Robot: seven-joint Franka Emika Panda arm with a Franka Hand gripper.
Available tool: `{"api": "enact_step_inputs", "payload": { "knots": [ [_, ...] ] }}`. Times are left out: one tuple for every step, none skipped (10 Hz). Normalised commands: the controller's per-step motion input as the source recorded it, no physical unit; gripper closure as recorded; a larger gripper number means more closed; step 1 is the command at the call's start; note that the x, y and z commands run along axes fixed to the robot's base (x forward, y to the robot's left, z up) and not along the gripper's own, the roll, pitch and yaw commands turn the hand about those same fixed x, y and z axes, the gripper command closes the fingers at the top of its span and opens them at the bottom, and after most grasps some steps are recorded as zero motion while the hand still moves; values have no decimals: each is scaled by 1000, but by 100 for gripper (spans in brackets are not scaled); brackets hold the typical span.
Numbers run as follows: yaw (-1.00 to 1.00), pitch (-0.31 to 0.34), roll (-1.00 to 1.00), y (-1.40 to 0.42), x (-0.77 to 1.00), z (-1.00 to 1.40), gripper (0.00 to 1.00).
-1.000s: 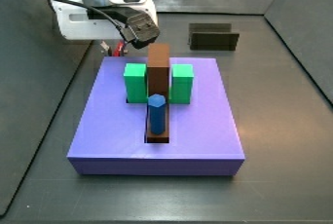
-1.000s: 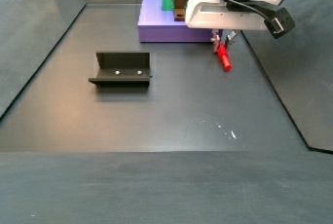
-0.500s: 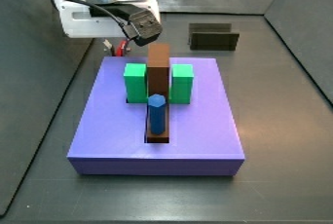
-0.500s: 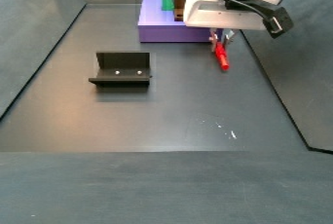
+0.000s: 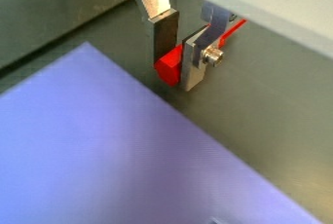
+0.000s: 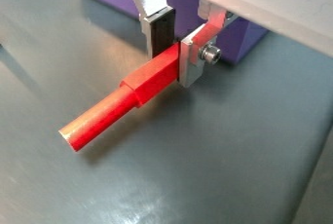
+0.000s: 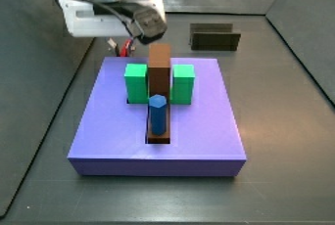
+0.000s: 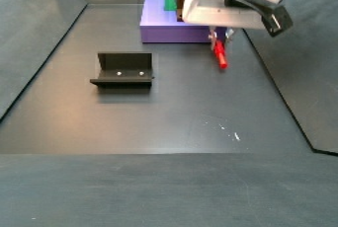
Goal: Pick up the red object. Move up. Place the red object on the fixture. Regrasp the red object. Move to above the board. Insert the red object.
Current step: Move up, then place the red object on the fixture.
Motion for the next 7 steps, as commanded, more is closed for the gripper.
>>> {"api": "enact_step_inputs", "payload": {
  "knots": [
    [17, 41, -25, -40, -88, 607, 100],
    [10, 22, -63, -20, -45, 324, 100],
    [0, 57, -51, 37, 43, 0, 100],
    [-57, 109, -680, 260, 514, 0, 100],
    [0, 63, -1000, 240, 603, 83, 100],
    [0, 11, -1000, 223, 614, 111, 100],
    [0, 86, -966, 140, 729, 309, 100]
  ]
}}
